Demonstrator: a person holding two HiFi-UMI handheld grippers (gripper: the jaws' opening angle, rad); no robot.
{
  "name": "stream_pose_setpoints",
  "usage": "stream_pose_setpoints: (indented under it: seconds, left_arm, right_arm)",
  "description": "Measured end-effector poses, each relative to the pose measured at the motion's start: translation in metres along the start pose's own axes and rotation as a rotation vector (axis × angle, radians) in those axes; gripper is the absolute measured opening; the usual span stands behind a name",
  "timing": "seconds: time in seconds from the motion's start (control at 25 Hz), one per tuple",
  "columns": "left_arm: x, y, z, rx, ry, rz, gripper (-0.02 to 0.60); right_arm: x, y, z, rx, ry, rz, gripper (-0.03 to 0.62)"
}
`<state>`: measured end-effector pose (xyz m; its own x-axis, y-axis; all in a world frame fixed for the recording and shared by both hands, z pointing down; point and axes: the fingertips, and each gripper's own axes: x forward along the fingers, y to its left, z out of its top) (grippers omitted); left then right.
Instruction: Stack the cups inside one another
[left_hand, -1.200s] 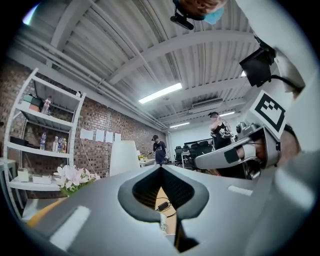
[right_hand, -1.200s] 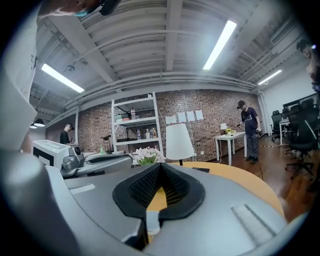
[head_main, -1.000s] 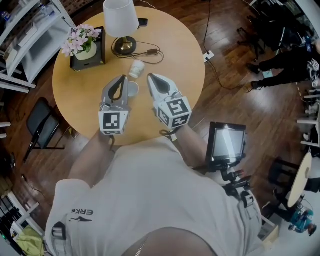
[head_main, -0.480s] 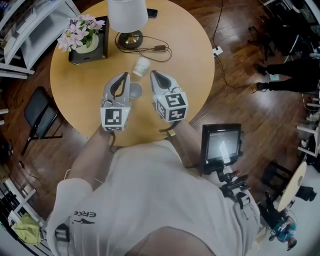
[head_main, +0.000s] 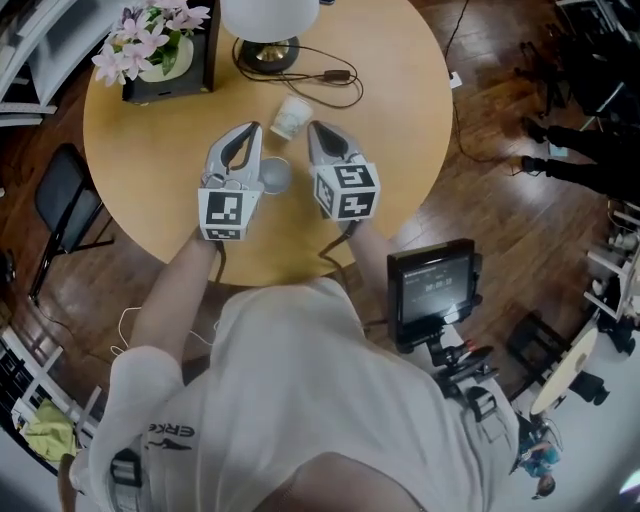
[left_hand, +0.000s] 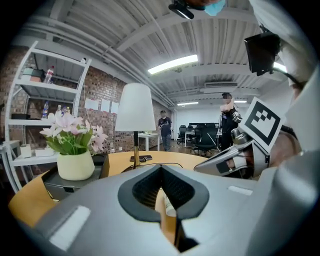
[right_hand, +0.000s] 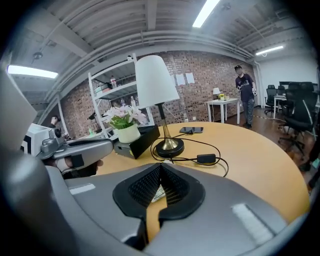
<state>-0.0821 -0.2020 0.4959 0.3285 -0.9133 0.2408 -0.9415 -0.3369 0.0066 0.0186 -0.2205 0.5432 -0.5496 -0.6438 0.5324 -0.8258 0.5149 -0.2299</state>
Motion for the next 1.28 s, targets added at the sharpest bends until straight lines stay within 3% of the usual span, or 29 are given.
stream_pose_setpoints:
  seconds: [0.28, 0.52, 0.64, 0.88, 1.28]
  left_arm:
    - [0.014, 0.009, -0.016, -0.020, 0.046, -0.019, 0.002]
    - [0.013, 0.011, -0.022, -0.041, 0.047, -0.009, 0.002]
    - [0.011, 0.012, -0.022, -0.047, 0.044, -0.002, 0.002]
    - [0.008, 0.021, -0.028, -0.058, 0.042, 0.009, 0.002]
    - [-0.004, 0.027, -0.028, -0.067, 0.050, 0.023, 0.002]
  right_arm:
    - [0.026, -0.010, -0.014, 0.122, 0.075, -0.012, 0.017]
    - [0.041, -0.015, -0.020, 0.377, 0.141, 0.036, 0.307]
    - [0.049, -0.020, -0.025, 0.498, 0.184, 0.036, 0.385]
    - [0.072, -0.022, -0.043, 0.609, 0.251, 0.017, 0.407]
    - [0.077, -0.031, -0.050, 0.712, 0.266, 0.013, 0.387]
